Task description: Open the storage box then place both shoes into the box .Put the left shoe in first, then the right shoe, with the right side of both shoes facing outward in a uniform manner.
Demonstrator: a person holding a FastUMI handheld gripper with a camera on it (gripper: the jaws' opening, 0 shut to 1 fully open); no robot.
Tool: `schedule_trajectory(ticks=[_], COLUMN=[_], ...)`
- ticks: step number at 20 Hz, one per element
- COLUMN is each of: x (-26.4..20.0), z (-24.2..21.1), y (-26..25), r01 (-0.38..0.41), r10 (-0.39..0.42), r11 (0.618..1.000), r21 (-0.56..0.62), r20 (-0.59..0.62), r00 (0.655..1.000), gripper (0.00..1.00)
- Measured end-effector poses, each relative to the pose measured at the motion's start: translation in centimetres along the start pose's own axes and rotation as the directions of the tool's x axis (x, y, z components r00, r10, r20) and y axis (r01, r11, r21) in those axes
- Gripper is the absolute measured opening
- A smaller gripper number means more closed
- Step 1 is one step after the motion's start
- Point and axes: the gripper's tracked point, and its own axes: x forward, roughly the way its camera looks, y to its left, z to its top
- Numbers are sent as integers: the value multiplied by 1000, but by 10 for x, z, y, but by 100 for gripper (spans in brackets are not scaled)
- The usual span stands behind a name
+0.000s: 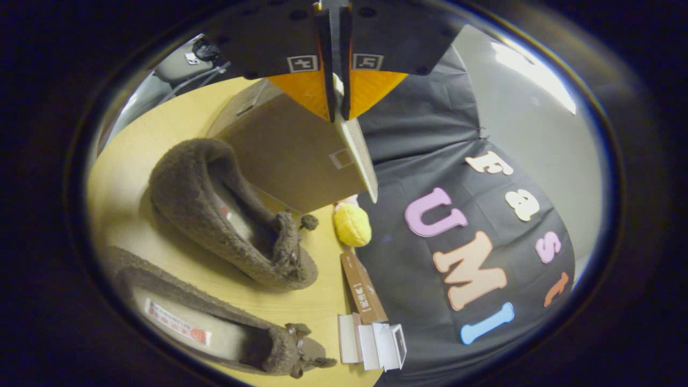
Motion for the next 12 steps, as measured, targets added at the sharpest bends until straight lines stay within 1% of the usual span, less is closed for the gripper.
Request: schedule_trajectory(ticks=[1,2,3,6,9,12], x=[1,-1,-18,-14,-17,-8], z=[-4,-8,-9,-28,-54,-86], y=[4,9,20,49,91,122], r01=[-8,-8,-13,-80,-118,-147], r10=[8,8,13,77,106,111], r11=[1000,999,998,970,910,832], r21=[-3,-33,-69,-228,-398,-535], r20=[-11,-14,-7,-25,-53,-99], r00=[1000,1000,1000,997,993,989], gripper=[10,10,10,6,4,4])
